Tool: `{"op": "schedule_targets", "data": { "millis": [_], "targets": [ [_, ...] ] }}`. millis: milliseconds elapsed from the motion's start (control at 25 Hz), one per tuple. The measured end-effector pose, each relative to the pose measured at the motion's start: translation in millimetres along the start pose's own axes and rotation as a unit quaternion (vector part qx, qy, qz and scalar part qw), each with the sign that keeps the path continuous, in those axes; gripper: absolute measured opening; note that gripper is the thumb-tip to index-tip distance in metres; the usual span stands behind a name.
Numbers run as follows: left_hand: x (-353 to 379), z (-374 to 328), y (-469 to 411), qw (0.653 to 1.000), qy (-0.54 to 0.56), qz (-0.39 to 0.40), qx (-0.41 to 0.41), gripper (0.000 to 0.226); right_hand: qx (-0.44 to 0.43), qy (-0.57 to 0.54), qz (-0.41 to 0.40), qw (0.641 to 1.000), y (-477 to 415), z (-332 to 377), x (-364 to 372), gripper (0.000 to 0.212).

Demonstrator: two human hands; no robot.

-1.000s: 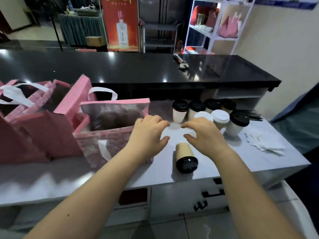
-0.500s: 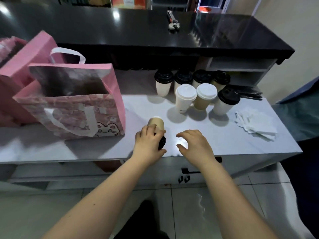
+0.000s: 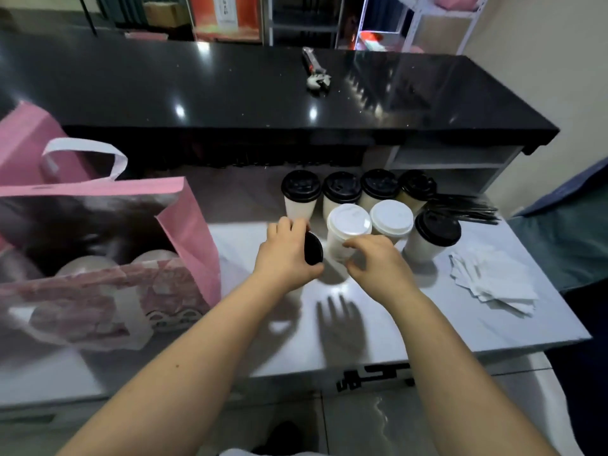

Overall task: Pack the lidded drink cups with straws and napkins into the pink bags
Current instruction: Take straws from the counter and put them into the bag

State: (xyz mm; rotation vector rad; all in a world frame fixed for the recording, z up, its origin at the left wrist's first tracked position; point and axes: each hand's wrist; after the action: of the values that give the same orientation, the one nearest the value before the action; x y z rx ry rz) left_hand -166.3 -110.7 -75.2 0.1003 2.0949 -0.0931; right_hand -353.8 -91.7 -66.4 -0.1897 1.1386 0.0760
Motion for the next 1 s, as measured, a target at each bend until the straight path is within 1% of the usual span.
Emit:
{"op": "schedule_targets", "data": {
  "millis": [160, 360, 480, 560, 640, 720, 800, 880, 1000],
  "targets": [
    [4.5, -0.8, -40.0, 1.000, -0.015, 0.011, 0.004, 0.063, -0.001, 0.010, -0.015, 1.000, -25.4, -5.8, -9.0, 0.033],
    [7.3, -1.2, -58.7, 0.995, -0.086, -0.038, 0.029, 0.058, -0.037, -0.008, -0.048, 0.998, -52.7, -19.0, -13.5, 0.027],
    [11.0, -5.8, -65.9, 0.992, -0.118, -0.040, 0.034, 0.058, -0.053, -0.022, -0.052, 0.997, -65.0, -35.2, -22.3, 0.027],
    [12.8, -14.4, -68.2, 0.989, -0.118, -0.074, 0.045, 0.057, -0.077, -0.014, -0.051, 0.996, -71.1, -51.0, -30.2, 0.024],
    [10.8, -28.2, -72.7, 0.984, -0.102, -0.136, 0.060, 0.056, -0.102, -0.017, -0.049, 0.993, -77.6, -64.3, -38.1, 0.021],
    [12.3, -54.2, -80.6, 0.977, -0.086, -0.182, 0.064, 0.053, -0.135, -0.021, -0.037, 0.990, -84.2, -82.1, -47.8, 0.020],
    [19.2, -89.7, -90.9, 0.973, -0.075, -0.208, 0.068, 0.049, -0.163, -0.011, -0.032, 0.986, -92.5, -103.6, -58.7, 0.022],
    [34.2, -131.9, -105.5, 0.971, -0.073, -0.209, 0.085, 0.048, -0.161, -0.005, -0.043, 0.986, -100.3, -132.5, -74.0, 0.024],
    [66.7, -189.6, -130.8, 0.976, -0.075, -0.182, 0.096, 0.050, -0.140, 0.007, -0.055, 0.989, -108.5, -184.2, -95.7, 0.021]
  ]
}}
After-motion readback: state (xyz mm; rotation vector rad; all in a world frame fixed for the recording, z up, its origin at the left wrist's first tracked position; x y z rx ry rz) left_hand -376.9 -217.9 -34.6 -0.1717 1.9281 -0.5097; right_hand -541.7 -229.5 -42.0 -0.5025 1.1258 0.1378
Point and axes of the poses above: each hand's wrist, its own y-axis away from the middle knuckle, its own x-axis out of the palm, z = x × y, and after that the axes turned 4 degrees about y, right-handed
